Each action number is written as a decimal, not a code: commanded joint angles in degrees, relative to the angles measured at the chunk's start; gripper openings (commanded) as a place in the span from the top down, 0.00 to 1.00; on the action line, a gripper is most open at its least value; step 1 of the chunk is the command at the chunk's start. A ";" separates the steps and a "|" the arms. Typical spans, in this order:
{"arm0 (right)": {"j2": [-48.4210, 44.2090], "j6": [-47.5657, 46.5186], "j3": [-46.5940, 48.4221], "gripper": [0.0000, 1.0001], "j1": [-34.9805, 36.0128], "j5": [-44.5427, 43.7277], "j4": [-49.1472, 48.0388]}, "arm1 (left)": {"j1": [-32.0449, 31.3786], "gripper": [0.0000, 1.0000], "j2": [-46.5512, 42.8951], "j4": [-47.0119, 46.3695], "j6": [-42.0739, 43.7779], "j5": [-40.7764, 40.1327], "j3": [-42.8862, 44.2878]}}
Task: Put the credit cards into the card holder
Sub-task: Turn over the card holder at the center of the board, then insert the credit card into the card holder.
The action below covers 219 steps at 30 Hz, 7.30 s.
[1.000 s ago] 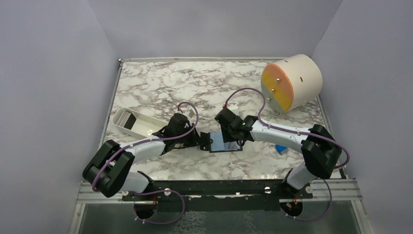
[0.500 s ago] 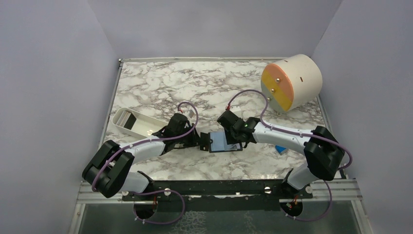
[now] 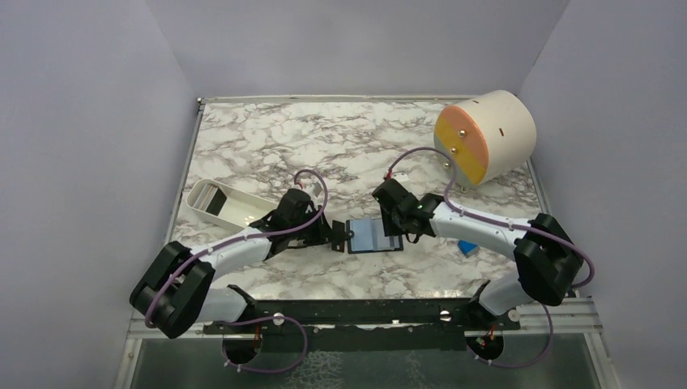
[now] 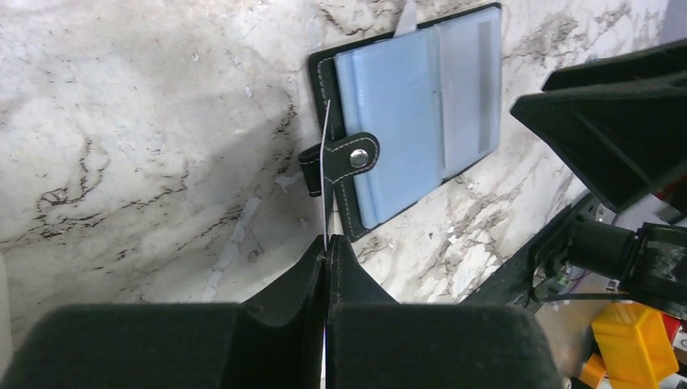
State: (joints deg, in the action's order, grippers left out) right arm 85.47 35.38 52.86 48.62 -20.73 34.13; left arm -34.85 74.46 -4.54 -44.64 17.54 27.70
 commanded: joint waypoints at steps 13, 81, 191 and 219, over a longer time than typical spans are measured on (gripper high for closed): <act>-2.48 -5.18 -10.77 0.67 -11.75 19.33 -16.65 | -1.02 1.00 -6.55 -5.59 -7.06 7.80 2.58; -2.58 -3.18 -15.71 0.77 -12.41 24.58 -19.63 | -4.78 1.00 16.97 -22.92 -13.25 9.55 0.59; -7.14 5.37 -21.39 0.79 -12.41 29.25 -25.65 | -10.23 0.86 17.13 -23.79 -15.77 -4.09 0.78; -6.72 3.04 -19.26 0.79 -12.41 25.99 -24.03 | -7.42 1.00 19.94 -17.64 -11.12 5.58 2.91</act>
State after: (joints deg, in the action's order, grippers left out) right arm 79.07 39.46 32.18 35.94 7.33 8.95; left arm -42.28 92.36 -27.42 -58.87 21.15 29.93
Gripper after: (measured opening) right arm 0.207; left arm 0.012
